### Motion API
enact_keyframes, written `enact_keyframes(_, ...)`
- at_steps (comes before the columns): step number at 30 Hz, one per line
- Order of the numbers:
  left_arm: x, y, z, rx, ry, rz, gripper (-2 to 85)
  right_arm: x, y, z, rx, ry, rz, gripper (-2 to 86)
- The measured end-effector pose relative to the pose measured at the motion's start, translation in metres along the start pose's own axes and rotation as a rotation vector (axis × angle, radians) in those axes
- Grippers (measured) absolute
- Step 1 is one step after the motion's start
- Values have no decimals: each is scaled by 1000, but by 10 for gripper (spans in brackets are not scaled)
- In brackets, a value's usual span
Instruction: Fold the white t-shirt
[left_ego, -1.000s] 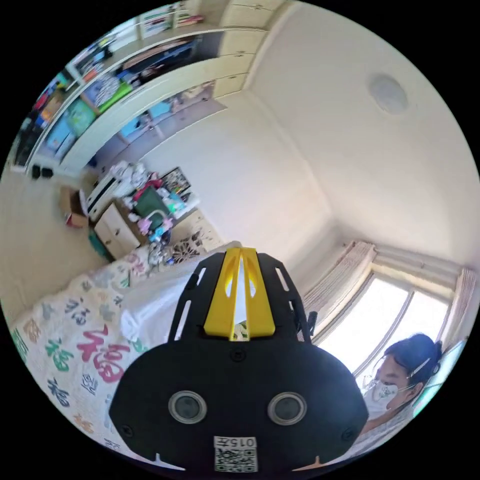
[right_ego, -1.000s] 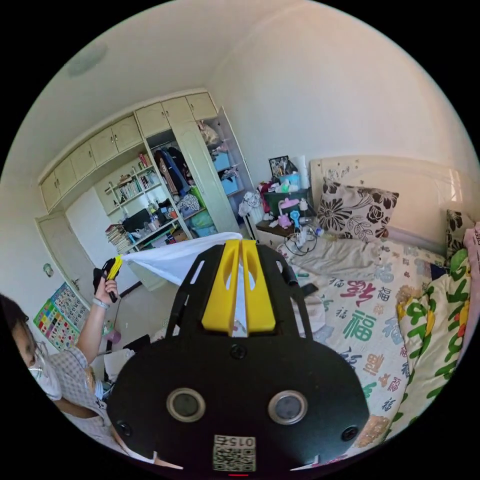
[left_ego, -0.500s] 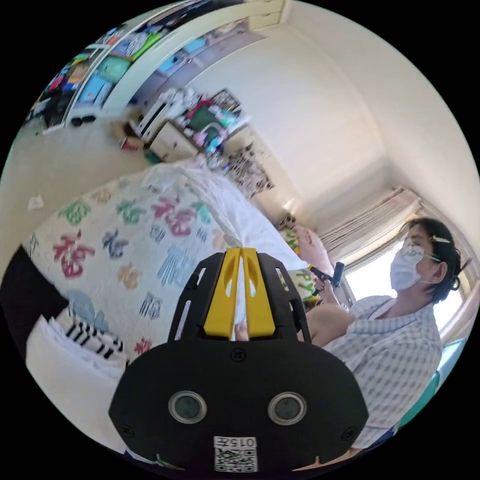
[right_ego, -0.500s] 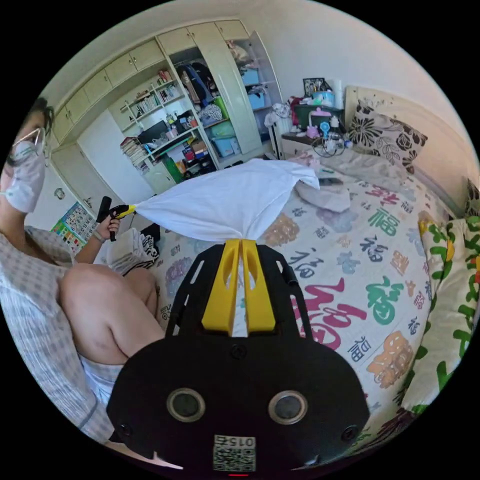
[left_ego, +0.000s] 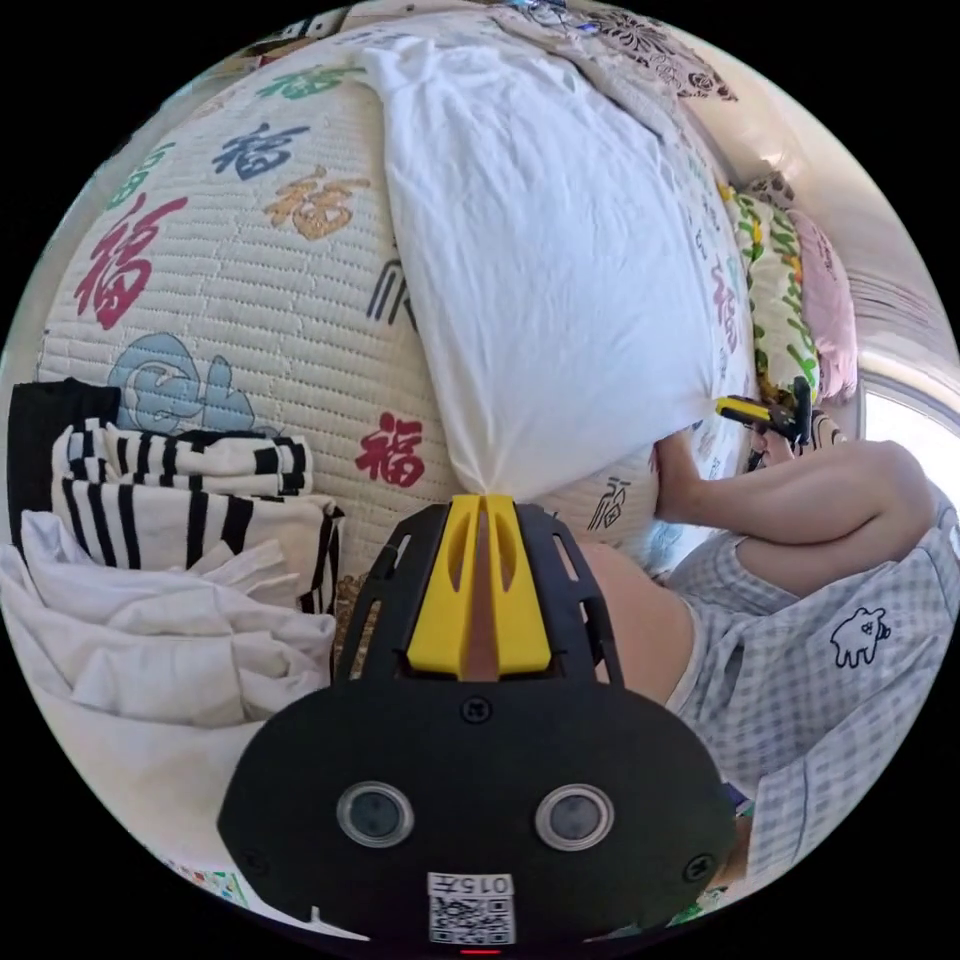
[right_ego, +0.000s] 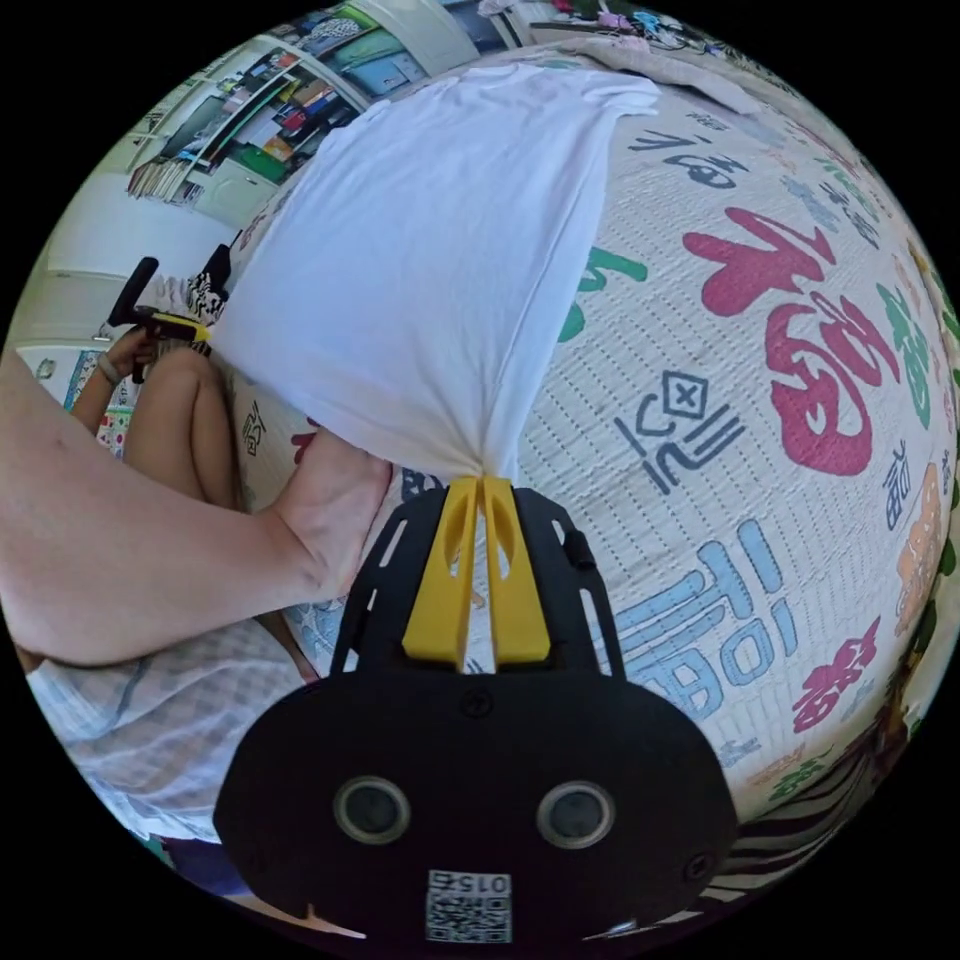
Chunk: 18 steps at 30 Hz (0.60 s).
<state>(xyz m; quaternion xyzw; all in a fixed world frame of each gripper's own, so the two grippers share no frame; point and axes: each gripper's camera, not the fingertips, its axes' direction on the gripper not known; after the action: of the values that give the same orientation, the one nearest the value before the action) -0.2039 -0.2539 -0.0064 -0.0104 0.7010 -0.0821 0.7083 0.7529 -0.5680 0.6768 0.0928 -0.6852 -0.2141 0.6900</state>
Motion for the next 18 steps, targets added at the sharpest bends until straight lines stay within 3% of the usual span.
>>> enact_keyframes(7,-12,-18,-12,-70,24,-76,51,31,-43,4,-117,-135,71,47)
enact_keyframes(13,10,-45,-54,-249,-39,26,74,51,-93,-14,-174,29,124,46)
enact_keyframes(16,18,-78,-107,-59,-93,136,83,60,-144,-33,-33,33,141,34)
enact_keyframes(18,1,-127,-151,199,-179,141,92,65,-200,-42,104,-22,128,27)
